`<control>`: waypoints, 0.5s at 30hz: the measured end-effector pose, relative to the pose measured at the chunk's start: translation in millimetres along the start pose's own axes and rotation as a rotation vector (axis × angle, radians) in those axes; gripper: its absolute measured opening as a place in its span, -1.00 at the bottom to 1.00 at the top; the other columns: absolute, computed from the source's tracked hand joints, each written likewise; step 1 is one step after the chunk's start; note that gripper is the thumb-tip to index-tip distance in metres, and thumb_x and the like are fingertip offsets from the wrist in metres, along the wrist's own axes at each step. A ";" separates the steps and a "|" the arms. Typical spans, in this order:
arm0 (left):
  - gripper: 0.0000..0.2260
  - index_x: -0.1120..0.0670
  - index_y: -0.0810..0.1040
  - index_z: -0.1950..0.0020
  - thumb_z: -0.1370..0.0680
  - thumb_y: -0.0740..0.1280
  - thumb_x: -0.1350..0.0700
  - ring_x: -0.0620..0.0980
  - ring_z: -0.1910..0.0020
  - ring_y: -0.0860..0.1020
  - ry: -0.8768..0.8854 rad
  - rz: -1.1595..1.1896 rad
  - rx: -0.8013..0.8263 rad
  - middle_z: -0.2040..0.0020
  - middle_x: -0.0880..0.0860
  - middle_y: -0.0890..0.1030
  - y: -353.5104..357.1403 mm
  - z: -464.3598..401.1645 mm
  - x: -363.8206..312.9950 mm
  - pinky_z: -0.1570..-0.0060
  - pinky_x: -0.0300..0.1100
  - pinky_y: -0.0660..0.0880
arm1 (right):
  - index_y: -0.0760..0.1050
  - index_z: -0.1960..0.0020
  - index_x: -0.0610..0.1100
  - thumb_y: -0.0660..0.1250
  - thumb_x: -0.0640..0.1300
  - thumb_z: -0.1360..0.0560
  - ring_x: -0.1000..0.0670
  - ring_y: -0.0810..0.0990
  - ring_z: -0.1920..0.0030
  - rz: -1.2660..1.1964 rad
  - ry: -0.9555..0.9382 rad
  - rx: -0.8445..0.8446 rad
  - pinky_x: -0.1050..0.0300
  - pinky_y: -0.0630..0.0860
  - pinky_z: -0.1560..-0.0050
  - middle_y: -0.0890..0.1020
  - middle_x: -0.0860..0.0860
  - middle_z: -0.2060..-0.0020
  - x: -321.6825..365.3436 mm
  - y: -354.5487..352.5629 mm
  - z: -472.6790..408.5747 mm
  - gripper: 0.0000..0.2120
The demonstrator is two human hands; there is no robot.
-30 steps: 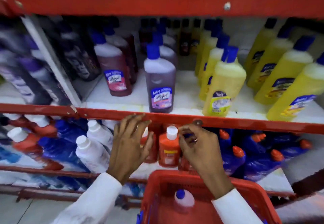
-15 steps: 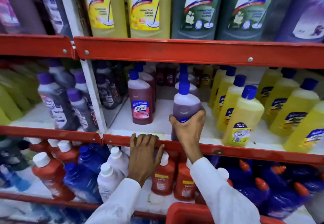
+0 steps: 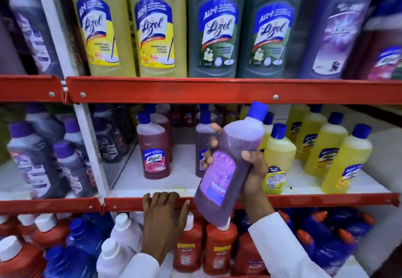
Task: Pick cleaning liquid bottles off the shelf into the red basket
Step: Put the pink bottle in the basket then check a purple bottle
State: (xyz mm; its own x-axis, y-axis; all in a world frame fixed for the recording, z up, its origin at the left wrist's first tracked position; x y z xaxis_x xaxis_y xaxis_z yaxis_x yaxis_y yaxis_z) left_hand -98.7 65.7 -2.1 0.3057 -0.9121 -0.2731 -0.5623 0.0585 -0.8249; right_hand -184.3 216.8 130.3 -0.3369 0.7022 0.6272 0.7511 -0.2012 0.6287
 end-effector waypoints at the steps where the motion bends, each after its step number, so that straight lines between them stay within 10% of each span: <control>1: -0.68 -0.01 0.60 0.10 -0.48 0.17 -0.18 0.16 0.11 0.57 0.005 0.009 -0.009 0.18 0.03 0.66 -0.5 0.2 0.2 -0.14 0.18 0.39 | 0.37 -0.32 -0.27 0.45 0.05 -0.17 -0.11 0.47 0.21 -0.070 0.040 0.129 -0.01 0.41 0.16 0.48 -0.11 0.07 2.1 9.8 2.1 -0.20; 9: -0.68 0.00 0.59 0.08 -0.48 0.18 -0.18 0.17 0.12 0.56 0.028 0.020 -0.025 0.19 0.03 0.64 2.5 1.4 4.4 -0.12 0.18 0.40 | 0.39 -0.26 -0.21 0.39 0.07 -0.20 -0.09 0.41 0.22 -0.093 0.035 0.213 -0.01 0.32 0.18 0.43 -0.07 0.07 11.6 26.3 12.7 -0.30; 15: -0.75 -0.05 0.57 0.10 -0.53 0.23 -0.18 0.12 0.10 0.52 -0.009 0.025 -0.042 0.19 0.00 0.62 -1.5 2.6 0.5 -0.15 0.16 0.38 | 0.47 -0.19 -0.20 0.54 0.02 -0.13 -0.12 0.63 0.17 0.594 -0.411 -0.734 -0.06 0.59 0.14 0.65 -0.13 0.10 18.6 5.9 10.4 -0.32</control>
State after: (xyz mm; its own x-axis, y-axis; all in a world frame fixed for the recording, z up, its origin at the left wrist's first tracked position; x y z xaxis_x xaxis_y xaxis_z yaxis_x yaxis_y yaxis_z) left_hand -95.7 66.2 -2.3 0.2981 -0.9066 -0.2985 -0.6013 0.0645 -0.7964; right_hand -180.2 235.8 140.8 0.2997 0.5048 0.8096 0.1544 -0.8630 0.4810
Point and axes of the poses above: each hand's wrist, its own z-axis away from the middle knuckle, its own y-axis out of the palm, x = y × z, the point moved 3 cm from there along -z, towards the middle knuckle
